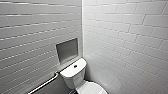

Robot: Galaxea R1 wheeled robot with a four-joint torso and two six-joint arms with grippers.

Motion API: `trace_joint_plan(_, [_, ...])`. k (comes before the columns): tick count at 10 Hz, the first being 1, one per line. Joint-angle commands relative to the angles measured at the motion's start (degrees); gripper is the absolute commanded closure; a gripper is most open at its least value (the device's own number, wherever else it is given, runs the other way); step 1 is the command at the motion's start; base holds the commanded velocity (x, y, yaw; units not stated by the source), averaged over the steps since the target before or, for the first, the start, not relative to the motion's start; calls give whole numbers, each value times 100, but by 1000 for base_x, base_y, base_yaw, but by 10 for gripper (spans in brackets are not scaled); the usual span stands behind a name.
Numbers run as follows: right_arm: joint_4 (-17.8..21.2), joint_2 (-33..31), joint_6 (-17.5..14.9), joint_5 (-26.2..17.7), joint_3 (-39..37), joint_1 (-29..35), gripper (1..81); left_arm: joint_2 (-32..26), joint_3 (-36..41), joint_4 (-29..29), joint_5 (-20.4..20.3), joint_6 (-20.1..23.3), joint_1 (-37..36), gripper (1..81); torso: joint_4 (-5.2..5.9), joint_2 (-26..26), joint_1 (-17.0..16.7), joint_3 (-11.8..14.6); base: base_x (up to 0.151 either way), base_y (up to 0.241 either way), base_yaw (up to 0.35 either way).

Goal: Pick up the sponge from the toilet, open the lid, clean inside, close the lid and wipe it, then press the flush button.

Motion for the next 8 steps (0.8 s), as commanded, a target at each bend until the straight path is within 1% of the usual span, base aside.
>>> trace_joint_plan(1, [-74,-22,-14,-258,-20,169,811,3,13,-41,381,-13,-266,10,0,-2,-2,0,93,0,0])
trace_joint_plan(8, [-74,-22,-14,-258,-28,161,811,-6,13,-41,381,-13,-266,10,0,2,2,0,94,0,0])
